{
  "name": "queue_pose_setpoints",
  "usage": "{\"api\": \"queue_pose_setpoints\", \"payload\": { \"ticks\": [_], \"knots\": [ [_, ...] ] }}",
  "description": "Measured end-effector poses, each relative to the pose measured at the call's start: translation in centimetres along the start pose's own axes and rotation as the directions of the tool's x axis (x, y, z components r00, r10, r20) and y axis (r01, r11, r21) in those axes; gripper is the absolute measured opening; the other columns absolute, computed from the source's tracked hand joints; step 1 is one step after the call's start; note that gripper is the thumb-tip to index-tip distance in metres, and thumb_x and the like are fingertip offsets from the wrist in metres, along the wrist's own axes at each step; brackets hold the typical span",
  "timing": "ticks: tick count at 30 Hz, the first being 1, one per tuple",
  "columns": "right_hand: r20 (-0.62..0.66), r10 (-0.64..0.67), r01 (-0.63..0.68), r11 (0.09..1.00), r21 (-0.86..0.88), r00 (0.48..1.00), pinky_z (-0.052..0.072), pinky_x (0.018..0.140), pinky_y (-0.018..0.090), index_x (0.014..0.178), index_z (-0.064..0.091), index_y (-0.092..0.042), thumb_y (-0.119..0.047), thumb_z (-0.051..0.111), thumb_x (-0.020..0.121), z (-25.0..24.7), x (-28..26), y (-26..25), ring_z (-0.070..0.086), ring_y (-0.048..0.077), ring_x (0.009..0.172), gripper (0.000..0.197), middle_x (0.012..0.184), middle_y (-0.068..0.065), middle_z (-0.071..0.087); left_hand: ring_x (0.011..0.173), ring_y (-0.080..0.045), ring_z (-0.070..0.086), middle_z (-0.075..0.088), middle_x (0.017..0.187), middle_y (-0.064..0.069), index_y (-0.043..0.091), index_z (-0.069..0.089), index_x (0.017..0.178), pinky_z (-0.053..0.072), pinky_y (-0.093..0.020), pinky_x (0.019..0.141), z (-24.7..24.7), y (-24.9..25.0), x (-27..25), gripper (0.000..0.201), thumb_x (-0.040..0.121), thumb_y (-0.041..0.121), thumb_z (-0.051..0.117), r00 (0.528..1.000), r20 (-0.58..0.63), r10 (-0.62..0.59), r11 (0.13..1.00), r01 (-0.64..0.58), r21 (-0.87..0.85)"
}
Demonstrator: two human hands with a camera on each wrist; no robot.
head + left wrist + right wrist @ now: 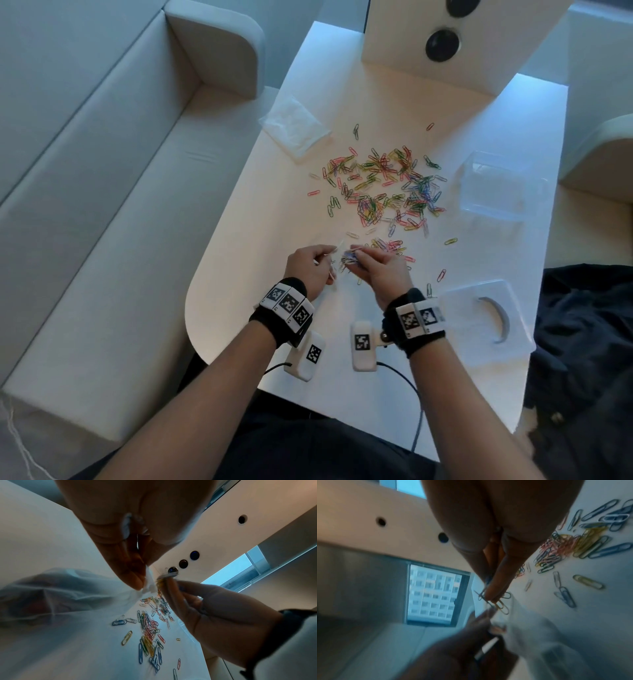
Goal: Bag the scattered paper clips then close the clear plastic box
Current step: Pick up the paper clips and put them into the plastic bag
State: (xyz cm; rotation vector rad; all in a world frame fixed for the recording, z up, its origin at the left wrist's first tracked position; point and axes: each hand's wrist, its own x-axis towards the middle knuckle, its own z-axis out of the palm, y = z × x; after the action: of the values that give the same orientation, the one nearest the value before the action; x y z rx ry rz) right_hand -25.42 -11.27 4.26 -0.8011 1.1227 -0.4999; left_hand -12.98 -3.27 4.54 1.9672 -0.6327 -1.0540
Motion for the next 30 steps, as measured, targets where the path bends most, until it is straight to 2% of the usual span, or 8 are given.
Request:
{"api": "queue_pose_setpoints", "payload": {
  "ticks": [5, 9, 14, 16, 20, 24, 27, 30],
  "knots": [
    [-0.018, -0.037, 0.026, 0.899, -0.438, 0.999, 0.058, 0.084, 0.032, 0.118, 0.064, 0.005, 0.009, 0.043, 0.092, 1.5, 0.3, 0.4, 0.07, 0.02, 0.083, 0.033, 0.107, 0.02, 0.069, 0.058, -0.015, 0.065, 0.07, 0.069, -0.006, 0.012, 0.07, 0.113, 0.06, -0.03, 0.074, 0.2, 0.0, -0.1, 0.026, 0.096, 0.008, 0.051, 1.0, -0.012, 0.015, 1.0, -0.015, 0.005],
    [0.057, -0.147, 0.142, 0.668, -0.731, 0.987, 0.053, 0.095, 0.033, 0.118, 0.067, -0.003, 0.005, 0.057, 0.087, 2.1, -0.2, -0.2, 0.068, 0.02, 0.099, 0.034, 0.112, 0.012, 0.07, 0.062, -0.017, 0.068, 0.071, 0.072, -0.003, 0.017, 0.071, 0.112, 0.06, -0.032, 0.075, 0.4, -0.1, -0.3, 0.026, 0.096, 0.01, 0.052, 1.0, -0.021, 0.021, 1.0, -0.021, 0.006],
    [0.187, -0.338, 0.324, 0.416, -0.85, 0.922, 0.053, 0.084, 0.027, 0.094, 0.078, -0.009, -0.007, 0.069, 0.083, 2.6, -1.3, -0.5, 0.068, 0.017, 0.082, 0.015, 0.09, 0.007, 0.076, 0.064, -0.017, 0.069, 0.071, 0.076, -0.004, 0.015, 0.072, 0.112, 0.06, -0.029, 0.076, 0.3, -0.1, -0.5, 0.026, 0.095, 0.01, 0.053, 1.0, -0.011, 0.003, 1.0, -0.003, -0.009],
    [0.212, -0.403, 0.383, 0.408, -0.829, 0.89, 0.055, 0.08, 0.03, 0.091, 0.079, -0.015, -0.012, 0.07, 0.082, 2.0, -1.4, -0.4, 0.066, 0.012, 0.074, 0.013, 0.086, 0.001, 0.076, 0.063, -0.016, 0.067, 0.07, 0.075, -0.005, 0.013, 0.071, 0.114, 0.059, -0.022, 0.069, 0.1, -0.1, -0.6, 0.026, 0.096, 0.009, 0.053, 1.0, -0.017, -0.002, 1.0, 0.002, -0.018],
    [-0.04, -0.42, 0.192, 0.493, -0.848, 0.907, 0.055, 0.089, 0.033, 0.117, 0.067, -0.023, -0.026, 0.072, 0.081, -2.3, -0.4, -0.7, 0.064, 0.012, 0.084, 0.036, 0.11, 0.0, 0.065, 0.052, -0.003, 0.061, 0.069, 0.078, -0.008, 0.012, 0.07, 0.113, 0.045, -0.008, 0.045, -0.7, 0.1, -0.9, 0.025, 0.097, 0.008, 0.051, 0.999, -0.04, -0.022, 0.999, 0.02, -0.051],
    [-0.298, -0.1, -0.239, 0.389, -0.89, 0.949, 0.044, 0.104, 0.045, 0.147, 0.031, -0.019, -0.046, 0.083, 0.068, -7.9, 0.8, 1.4, 0.049, 0.036, 0.122, 0.098, 0.139, 0.019, 0.03, 0.052, -0.005, 0.06, 0.068, 0.073, -0.008, 0.01, 0.069, 0.114, 0.044, -0.008, 0.045, -1.5, 0.2, -1.1, 0.025, 0.097, 0.007, 0.05, 0.999, -0.035, -0.015, 0.997, 0.013, -0.081],
    [-0.307, -0.066, -0.261, 0.375, -0.889, 0.95, 0.043, 0.105, 0.046, 0.146, 0.027, -0.014, -0.043, 0.087, 0.062, -9.3, 1.6, 2.9, 0.047, 0.039, 0.123, 0.107, 0.14, 0.021, 0.025, 0.059, -0.016, 0.061, 0.069, 0.075, -0.011, 0.012, 0.069, 0.115, 0.044, -0.011, 0.041, -1.8, -0.1, -1.1, 0.026, 0.097, 0.009, 0.05, 0.998, -0.042, -0.038, 0.996, 0.034, -0.083],
    [-0.229, -0.176, -0.141, 0.406, -0.903, 0.957, 0.04, 0.105, 0.038, 0.145, 0.032, -0.011, -0.032, 0.089, 0.063, -8.7, 2.3, 3.5, 0.05, 0.034, 0.117, 0.103, 0.135, 0.019, 0.03, 0.061, -0.017, 0.063, 0.071, 0.081, -0.013, 0.015, 0.07, 0.115, 0.045, -0.011, 0.042, -2.2, -0.5, -1.0, 0.026, 0.097, 0.011, 0.051, 0.998, -0.047, -0.052, 0.997, 0.049, -0.063]
  ]
}}
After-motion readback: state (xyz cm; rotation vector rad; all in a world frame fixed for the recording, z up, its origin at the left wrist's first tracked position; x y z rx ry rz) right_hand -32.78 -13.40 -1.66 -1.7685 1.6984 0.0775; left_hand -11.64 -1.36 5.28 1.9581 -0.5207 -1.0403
